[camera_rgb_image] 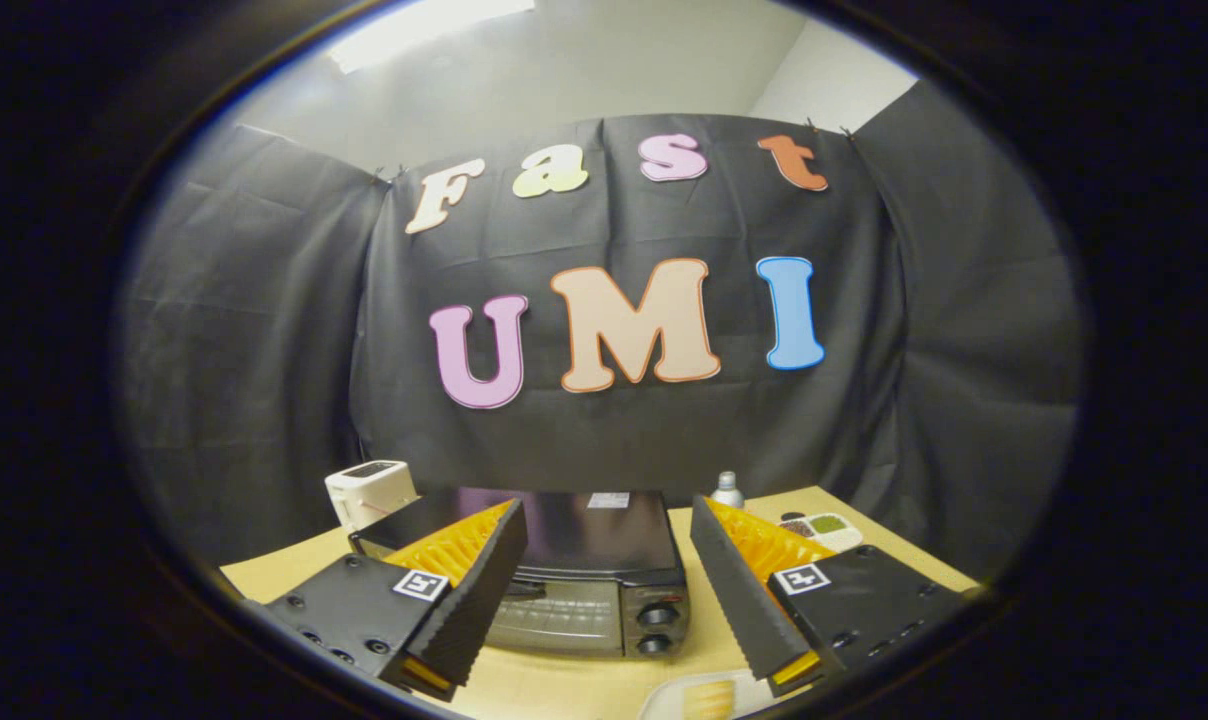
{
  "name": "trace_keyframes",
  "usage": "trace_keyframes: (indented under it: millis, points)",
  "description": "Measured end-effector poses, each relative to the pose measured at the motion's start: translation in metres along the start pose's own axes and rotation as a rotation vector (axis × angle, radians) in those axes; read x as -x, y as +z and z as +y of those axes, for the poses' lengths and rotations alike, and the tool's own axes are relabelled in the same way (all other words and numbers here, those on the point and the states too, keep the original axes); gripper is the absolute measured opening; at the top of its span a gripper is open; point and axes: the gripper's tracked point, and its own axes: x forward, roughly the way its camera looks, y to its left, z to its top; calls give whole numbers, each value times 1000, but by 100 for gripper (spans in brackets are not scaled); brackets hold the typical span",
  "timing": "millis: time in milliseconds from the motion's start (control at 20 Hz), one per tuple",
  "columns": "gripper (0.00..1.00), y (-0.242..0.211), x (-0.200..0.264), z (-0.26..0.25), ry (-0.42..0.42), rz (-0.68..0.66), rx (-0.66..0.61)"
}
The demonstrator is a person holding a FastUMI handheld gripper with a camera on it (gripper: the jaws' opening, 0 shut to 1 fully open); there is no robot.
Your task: Open the toaster oven, put the food inside, and close the toaster oven door.
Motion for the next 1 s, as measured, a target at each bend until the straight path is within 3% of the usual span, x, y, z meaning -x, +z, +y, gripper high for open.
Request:
trace_keyframes:
  millis: [500, 1000]
  points:
    - [100, -70, -52, 89, 30, 11, 6]
    - [100, -97, -68, 104, -22, 7, -1]
